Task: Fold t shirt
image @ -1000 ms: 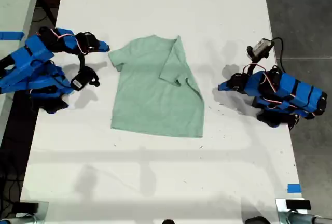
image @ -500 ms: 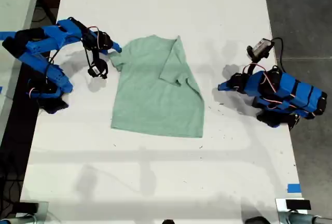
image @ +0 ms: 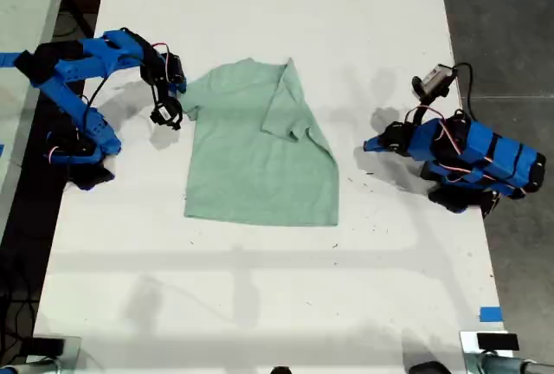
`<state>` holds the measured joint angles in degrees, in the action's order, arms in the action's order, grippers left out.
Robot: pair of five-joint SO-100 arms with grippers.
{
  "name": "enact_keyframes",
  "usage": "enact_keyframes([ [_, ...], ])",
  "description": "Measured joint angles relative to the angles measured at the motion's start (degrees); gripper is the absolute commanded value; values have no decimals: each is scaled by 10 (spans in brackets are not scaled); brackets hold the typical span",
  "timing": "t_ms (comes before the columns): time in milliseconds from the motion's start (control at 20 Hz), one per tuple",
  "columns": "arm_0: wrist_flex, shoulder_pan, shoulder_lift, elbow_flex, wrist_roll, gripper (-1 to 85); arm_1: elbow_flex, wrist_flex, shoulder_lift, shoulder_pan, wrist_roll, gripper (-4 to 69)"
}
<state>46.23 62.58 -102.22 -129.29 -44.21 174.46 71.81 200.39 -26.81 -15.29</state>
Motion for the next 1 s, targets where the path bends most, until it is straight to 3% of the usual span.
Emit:
enact_keyframes([
  [150,46,-7,-16,36,18,-1,0,0,0,0,0,20],
  [400,106,-147,-83,152,121,-2,0,0,0,0,0,20],
  [550,33,-256,-94,156,223,-2,0,0,0,0,0,20],
  [700,-41,-330,-37,173,283,-2,0,0,0,0,0,20],
  [850,-82,-343,53,207,308,128,0,0,0,4,0,20],
  [900,-85,-345,81,228,310,122,0,0,0,4,0,20],
  [1000,-88,-354,93,243,310,-1,0,0,0,4,0,20],
])
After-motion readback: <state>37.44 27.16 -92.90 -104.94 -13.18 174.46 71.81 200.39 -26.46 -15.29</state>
